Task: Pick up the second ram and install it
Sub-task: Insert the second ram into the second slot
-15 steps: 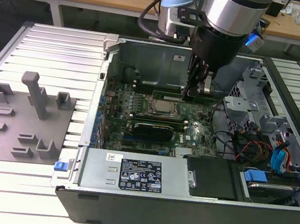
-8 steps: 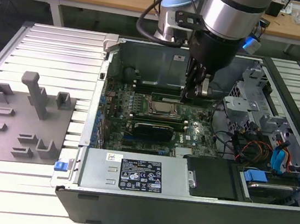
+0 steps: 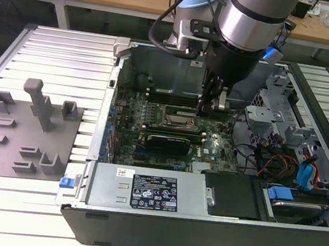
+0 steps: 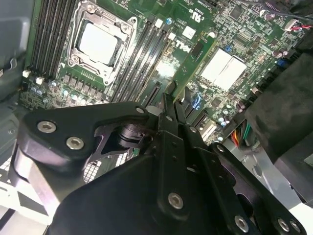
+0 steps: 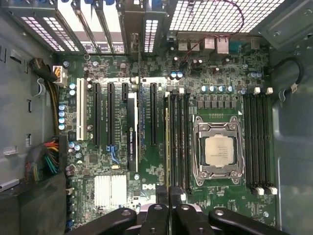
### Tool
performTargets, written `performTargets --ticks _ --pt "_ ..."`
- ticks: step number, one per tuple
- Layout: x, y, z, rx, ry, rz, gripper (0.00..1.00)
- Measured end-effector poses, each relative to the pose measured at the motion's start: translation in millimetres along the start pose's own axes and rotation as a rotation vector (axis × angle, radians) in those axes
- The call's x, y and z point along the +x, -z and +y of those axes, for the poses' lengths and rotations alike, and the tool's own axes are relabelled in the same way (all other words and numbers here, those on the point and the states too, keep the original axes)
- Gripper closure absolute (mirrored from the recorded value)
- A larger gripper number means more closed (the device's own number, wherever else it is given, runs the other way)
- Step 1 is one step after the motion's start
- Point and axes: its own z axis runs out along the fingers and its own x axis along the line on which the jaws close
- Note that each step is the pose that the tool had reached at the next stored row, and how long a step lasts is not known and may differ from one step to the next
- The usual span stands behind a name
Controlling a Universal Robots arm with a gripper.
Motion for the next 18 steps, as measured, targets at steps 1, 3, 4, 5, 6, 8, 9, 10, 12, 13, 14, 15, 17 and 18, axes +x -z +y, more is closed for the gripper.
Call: performTargets --ticks 1,3,4,5,6,8,9,10,12,13,14,15,17,18 --pt "0.1 -1.3 -0.1 0.0 0.0 0.0 0.87" --pt "0.3 -3.5 -0.2 0.0 0.0 0.0 0.87" --pt "0.3 -4.4 -0.3 0.0 0.0 0.0 0.87" --pt "0.4 -5.3 -0.3 0.0001 0.0 -0.0001 0.87" --pt "0.5 -6.5 -0.4 0.0001 0.0 -0.0002 0.87" --pt "0.6 -8.7 -0.5 0.0 0.0 0.0 0.87" --pt "0.7 -9.6 -0.6 0.0001 0.0 -0.0001 0.87" --pt "0.8 -10.7 -0.7 0.0 0.0 0.0 0.87" --pt "1.0 -14.1 -0.7 0.0001 0.0 0.0 0.87" --pt "1.3 -18.4 -0.1 0.0001 0.0 0.0 0.87" --pt "0.5 -22.3 1.9 0.0001 -0.001 0.0002 0.87" --pt "-1.3 -25.6 3.1 0.0002 -0.003 0.0013 0.87" --pt "-7.0 -34.6 6.8 0.0006 -0.005 0.0089 0.87" --pt "-9.1 -37.8 9.1 0.0006 -0.006 0.0134 0.87"
